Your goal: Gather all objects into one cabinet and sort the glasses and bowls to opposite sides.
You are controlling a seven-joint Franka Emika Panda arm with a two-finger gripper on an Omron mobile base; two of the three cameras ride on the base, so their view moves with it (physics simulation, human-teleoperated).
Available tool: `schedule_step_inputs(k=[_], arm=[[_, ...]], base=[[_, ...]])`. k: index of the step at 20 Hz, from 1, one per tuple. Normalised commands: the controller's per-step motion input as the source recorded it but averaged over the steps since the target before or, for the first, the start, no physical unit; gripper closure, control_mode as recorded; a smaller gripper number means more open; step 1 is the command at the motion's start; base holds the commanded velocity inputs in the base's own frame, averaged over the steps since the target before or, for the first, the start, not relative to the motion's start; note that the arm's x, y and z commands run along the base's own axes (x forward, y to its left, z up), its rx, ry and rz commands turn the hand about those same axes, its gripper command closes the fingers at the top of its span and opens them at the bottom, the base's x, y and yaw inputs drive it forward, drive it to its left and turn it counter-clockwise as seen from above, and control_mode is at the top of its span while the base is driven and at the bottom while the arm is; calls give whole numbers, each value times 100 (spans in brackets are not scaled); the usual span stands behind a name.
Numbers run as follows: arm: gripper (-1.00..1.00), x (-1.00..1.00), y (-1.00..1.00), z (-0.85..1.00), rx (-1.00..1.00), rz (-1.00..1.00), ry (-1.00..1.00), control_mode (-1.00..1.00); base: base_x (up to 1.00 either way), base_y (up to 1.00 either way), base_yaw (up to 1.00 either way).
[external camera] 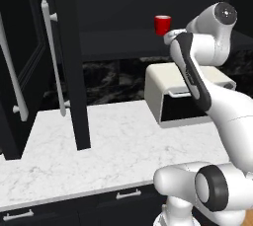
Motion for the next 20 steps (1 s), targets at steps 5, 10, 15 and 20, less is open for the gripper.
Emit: schedule_step_inputs(k=[5, 10, 15, 20], arm=[[-100, 25, -12, 27, 0, 0, -5, -100], [-100, 18, -28, 23, 0, 0, 0, -100], [-100, 13, -11, 17, 0, 0, 0, -100], [-100, 22, 1, 2, 0, 5, -3, -100]], base=[[0, 0, 0], [0, 0, 0], [0, 0, 0], [0, 0, 0]])
